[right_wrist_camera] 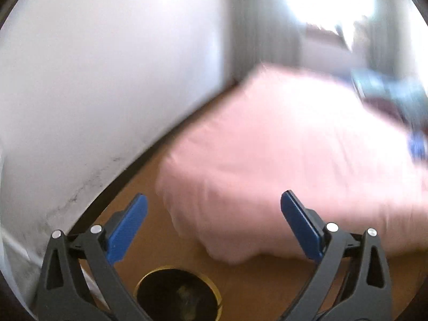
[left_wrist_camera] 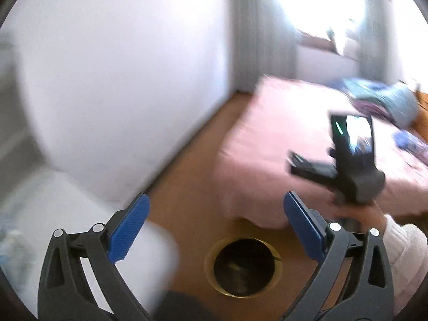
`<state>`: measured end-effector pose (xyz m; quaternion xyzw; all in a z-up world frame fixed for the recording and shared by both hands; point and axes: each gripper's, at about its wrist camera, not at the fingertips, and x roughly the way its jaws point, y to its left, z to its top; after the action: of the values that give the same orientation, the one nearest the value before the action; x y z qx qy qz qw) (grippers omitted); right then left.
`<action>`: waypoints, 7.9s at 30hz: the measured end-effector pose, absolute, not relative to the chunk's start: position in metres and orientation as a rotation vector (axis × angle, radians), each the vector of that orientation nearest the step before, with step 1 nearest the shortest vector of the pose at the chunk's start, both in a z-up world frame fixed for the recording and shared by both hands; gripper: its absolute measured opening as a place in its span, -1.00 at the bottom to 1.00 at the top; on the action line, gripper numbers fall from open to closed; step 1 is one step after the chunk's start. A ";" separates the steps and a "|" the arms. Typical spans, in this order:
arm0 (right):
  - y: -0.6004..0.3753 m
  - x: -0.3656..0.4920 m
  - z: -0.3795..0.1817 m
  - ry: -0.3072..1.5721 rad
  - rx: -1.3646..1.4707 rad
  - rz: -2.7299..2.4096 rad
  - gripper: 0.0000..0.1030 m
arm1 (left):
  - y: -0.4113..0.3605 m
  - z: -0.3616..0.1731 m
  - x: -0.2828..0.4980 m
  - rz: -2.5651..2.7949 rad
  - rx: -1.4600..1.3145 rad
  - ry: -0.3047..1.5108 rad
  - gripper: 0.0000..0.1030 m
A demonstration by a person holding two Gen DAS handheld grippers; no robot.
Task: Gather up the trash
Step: 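Carry both items to the gold-rimmed bin and open both tools over it, then grasp the white ring with left tool while right tool grasps the milk bag, then carry both items to the bin and open both tools over it, then return to the desk and grasp the red plastic lid with left tool, then grasp the green-white card with right tool while left tool holds the red lid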
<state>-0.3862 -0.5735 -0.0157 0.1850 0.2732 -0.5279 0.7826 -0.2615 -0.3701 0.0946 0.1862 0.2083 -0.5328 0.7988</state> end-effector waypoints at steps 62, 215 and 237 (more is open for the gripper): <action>-0.148 0.019 0.042 0.878 0.386 0.077 0.15 | 0.129 0.033 -0.034 -0.402 0.370 0.895 0.33; -0.183 -0.059 0.037 0.911 -0.012 0.437 0.86 | 0.164 0.066 -0.037 -0.096 -0.053 0.776 0.57; -0.179 0.021 0.026 0.980 -0.282 0.555 0.50 | 0.146 0.047 -0.051 -0.134 -0.010 0.832 0.58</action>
<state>0.0211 -0.1794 0.0262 -0.1333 0.4630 0.2622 0.8361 -0.0506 0.1459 0.0471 -0.0049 0.4037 -0.0648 0.9126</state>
